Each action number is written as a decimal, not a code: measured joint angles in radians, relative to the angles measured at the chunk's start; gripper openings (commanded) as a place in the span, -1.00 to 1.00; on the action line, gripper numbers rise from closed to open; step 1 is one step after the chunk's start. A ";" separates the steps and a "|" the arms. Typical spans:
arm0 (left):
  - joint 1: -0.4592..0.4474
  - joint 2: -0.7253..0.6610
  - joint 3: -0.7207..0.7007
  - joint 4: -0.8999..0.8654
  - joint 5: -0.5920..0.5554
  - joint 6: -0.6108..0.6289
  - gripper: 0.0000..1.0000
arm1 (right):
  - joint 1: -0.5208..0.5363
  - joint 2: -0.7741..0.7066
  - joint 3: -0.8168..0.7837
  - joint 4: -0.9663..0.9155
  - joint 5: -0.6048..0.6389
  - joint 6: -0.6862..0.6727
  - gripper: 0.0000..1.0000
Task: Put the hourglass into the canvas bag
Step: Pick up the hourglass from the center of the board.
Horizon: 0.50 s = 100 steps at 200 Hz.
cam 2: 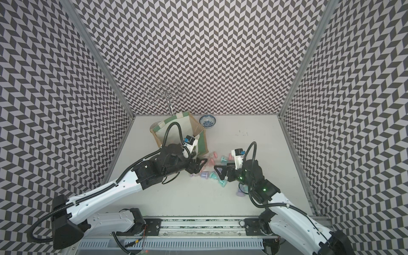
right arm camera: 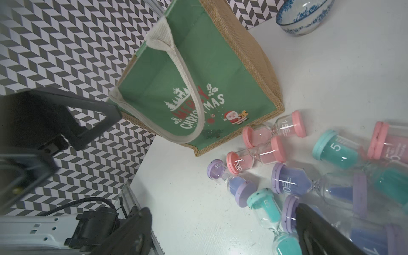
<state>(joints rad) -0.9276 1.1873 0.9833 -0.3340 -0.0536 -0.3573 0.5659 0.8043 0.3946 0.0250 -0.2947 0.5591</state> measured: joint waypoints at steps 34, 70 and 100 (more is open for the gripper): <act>0.000 0.023 -0.105 0.026 0.013 0.000 0.54 | 0.000 -0.012 -0.037 -0.003 0.011 0.014 0.98; -0.002 0.078 -0.168 0.093 0.010 0.001 0.55 | -0.002 -0.034 -0.076 0.003 0.020 0.029 0.98; -0.002 0.163 -0.183 0.142 -0.013 0.014 0.61 | -0.004 -0.034 -0.084 0.004 0.027 0.034 0.99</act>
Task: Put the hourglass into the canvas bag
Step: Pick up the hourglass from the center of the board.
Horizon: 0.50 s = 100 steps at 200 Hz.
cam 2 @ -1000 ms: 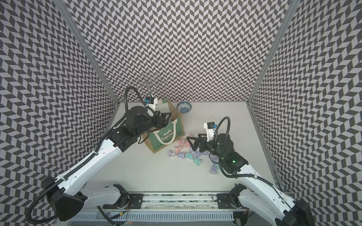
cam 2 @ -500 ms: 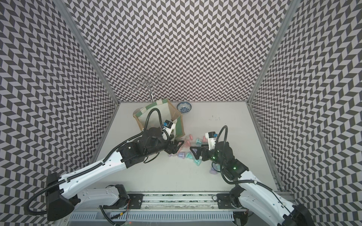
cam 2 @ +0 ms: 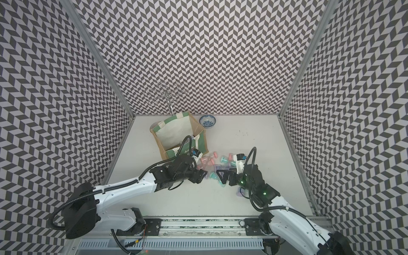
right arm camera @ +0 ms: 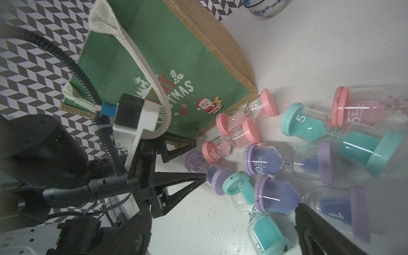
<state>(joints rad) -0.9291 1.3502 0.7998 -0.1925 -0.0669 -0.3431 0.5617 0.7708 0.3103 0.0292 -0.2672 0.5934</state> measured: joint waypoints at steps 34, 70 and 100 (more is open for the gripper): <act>0.009 0.063 -0.036 0.085 -0.014 0.036 0.65 | -0.006 0.000 0.000 0.001 0.005 0.002 0.99; 0.053 0.108 -0.058 0.154 -0.002 0.067 0.72 | -0.011 0.000 0.000 0.001 0.006 0.002 0.98; 0.071 0.124 -0.089 0.205 0.001 0.093 0.81 | -0.020 0.000 -0.001 0.002 0.006 0.002 0.98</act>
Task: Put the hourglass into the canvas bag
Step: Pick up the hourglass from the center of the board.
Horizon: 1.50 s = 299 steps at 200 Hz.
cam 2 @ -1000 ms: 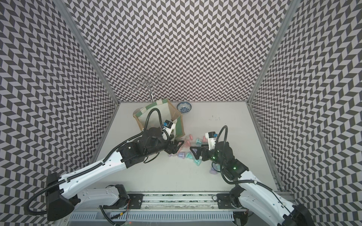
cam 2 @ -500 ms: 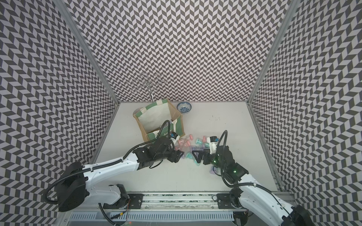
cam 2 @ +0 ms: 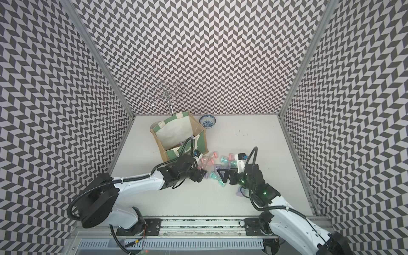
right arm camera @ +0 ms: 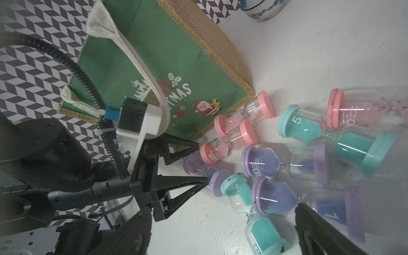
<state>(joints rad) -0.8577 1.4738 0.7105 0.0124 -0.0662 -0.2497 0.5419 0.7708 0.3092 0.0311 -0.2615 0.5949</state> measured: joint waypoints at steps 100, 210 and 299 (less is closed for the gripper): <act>0.035 0.058 -0.047 0.081 0.054 0.029 0.80 | -0.023 0.004 0.000 0.000 -0.002 -0.001 0.99; -0.121 0.042 -0.131 0.073 0.011 -0.066 0.57 | -0.044 0.012 -0.001 0.008 -0.022 -0.003 0.99; -0.150 0.041 -0.153 0.100 -0.011 -0.115 0.32 | -0.066 0.030 -0.013 0.030 -0.037 -0.003 0.99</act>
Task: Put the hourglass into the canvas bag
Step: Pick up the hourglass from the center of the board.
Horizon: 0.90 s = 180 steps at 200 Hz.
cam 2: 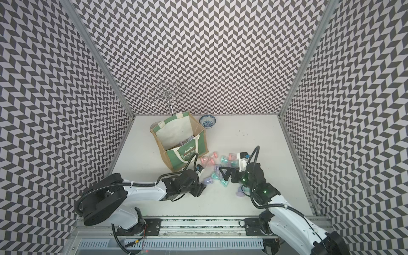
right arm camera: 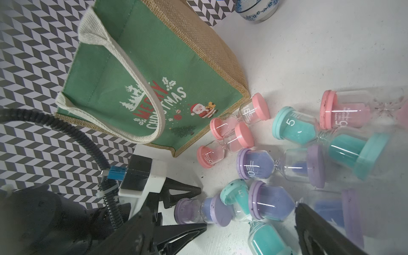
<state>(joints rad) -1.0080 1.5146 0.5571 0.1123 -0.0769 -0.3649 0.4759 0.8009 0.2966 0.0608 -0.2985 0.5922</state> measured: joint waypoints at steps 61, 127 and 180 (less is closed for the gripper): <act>-0.007 0.000 -0.006 0.008 -0.019 -0.034 0.29 | -0.010 0.010 -0.014 0.005 -0.013 0.000 0.99; -0.020 -0.032 -0.030 -0.003 -0.042 -0.067 0.31 | -0.020 0.031 -0.014 0.024 -0.026 0.002 0.99; -0.020 -0.042 -0.034 -0.021 -0.043 -0.075 0.09 | -0.029 0.034 -0.014 0.037 -0.036 0.003 0.99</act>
<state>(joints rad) -1.0279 1.4723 0.5236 0.0917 -0.1200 -0.4400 0.4465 0.8345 0.2829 0.0982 -0.3347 0.5957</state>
